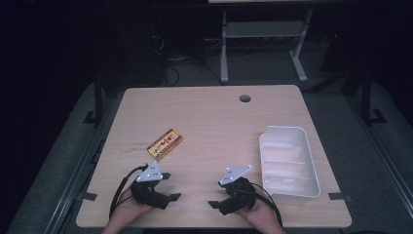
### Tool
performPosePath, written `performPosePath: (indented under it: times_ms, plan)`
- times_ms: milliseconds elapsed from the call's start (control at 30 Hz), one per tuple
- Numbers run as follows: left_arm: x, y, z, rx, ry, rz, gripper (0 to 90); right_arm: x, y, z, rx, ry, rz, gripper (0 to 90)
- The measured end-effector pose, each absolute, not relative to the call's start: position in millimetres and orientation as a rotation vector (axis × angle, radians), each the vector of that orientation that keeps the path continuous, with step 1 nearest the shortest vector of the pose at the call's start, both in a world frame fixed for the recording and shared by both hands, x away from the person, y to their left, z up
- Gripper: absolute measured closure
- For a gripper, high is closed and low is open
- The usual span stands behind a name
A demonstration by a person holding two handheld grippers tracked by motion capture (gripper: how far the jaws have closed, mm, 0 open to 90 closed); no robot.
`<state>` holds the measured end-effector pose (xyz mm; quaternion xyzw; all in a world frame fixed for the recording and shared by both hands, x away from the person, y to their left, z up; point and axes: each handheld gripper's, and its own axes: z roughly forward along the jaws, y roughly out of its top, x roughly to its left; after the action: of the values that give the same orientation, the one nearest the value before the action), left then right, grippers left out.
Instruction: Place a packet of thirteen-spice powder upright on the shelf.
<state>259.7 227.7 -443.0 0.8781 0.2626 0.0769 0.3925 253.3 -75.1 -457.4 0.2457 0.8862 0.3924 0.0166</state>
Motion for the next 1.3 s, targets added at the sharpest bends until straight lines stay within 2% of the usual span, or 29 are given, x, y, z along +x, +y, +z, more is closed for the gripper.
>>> performPosePath:
  times_ms: [367, 667, 933, 1300]
  plan:
    - [275, 239, -431, 2.213, 0.721, 0.259, 18.9, 254, -81, -454, 0.780, 2.748, 1.238, 24.5]
    - [306, 257, -428, 2.214, 0.828, 0.315, 18.7, 254, -81, -453, 0.778, 2.740, 1.244, 24.0]
    - [331, 264, -419, 2.251, 0.835, 0.339, 18.0, 253, -81, -453, 0.773, 2.752, 1.235, 23.1]
    - [358, 264, -428, 2.290, 0.914, 0.382, 13.6, 254, -78, -453, 0.762, 2.759, 1.233, 22.1]
